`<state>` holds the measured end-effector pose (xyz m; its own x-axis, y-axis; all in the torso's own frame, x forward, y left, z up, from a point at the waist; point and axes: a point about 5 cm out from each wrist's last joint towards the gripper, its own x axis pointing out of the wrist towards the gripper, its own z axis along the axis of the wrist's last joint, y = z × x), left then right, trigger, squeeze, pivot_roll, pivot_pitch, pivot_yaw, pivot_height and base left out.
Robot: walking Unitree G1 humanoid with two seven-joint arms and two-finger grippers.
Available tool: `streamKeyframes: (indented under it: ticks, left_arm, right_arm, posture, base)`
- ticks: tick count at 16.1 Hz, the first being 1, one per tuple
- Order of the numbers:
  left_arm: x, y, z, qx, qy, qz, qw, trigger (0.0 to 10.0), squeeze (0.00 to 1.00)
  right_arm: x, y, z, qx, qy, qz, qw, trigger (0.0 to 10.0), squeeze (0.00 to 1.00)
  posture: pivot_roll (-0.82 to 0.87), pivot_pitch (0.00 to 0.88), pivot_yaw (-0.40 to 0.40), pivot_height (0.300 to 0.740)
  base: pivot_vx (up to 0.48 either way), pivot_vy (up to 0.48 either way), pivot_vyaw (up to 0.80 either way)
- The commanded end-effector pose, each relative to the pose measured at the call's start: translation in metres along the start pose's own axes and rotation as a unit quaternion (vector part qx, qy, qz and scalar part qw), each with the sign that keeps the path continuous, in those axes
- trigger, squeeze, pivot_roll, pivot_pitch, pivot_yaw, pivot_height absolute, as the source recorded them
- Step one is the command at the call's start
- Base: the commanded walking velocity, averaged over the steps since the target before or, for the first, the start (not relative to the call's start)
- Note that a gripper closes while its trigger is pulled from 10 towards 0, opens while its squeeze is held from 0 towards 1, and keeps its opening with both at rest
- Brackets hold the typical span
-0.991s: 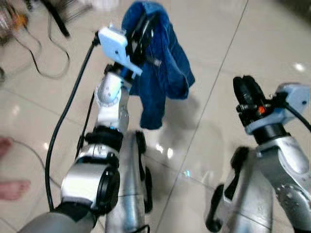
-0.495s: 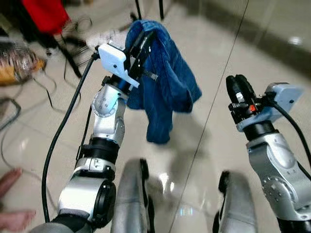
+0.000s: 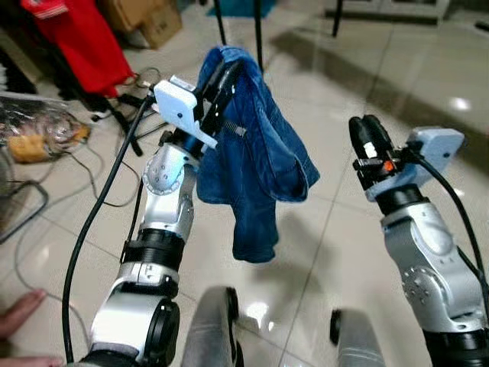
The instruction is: Hang hanger
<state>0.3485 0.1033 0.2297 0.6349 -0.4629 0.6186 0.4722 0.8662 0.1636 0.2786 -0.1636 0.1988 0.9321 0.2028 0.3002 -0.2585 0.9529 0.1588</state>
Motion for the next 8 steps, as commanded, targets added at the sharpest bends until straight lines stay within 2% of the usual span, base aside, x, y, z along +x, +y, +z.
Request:
streamKeyframes:
  ticks: [1, 6, 8]
  left_arm:
    - [0.0004, 0.0046, 0.0082, 0.005, -0.018, 0.008, 1.000, 0.0, 0.00]
    - [-0.0037, 0.0018, 0.0064, 0.002, -0.003, 0.003, 1.000, 0.0, 0.00]
    - [-0.0053, 0.0010, 0.0062, 0.001, 0.000, 0.002, 1.000, 0.0, 0.00]
  right_arm:
    - [0.0012, 0.0019, 0.0016, 0.001, -0.010, 0.006, 1.000, 10.0, 0.00]
    - [0.0032, -0.0002, -0.0029, 0.005, -0.009, 0.001, 1.000, 10.0, 0.00]
    - [0.0032, -0.0005, -0.0045, 0.007, -0.009, -0.002, 1.000, 10.0, 0.00]
  posture:
    - [-0.20, 0.017, 0.152, 0.690]
    - [-0.18, 0.017, 0.159, 0.740]
    - [-0.17, 0.018, 0.161, 0.740]
  base:
    - [0.000, 0.000, 0.00]
    - [0.000, 0.000, 0.00]
    - [0.000, 0.000, 0.00]
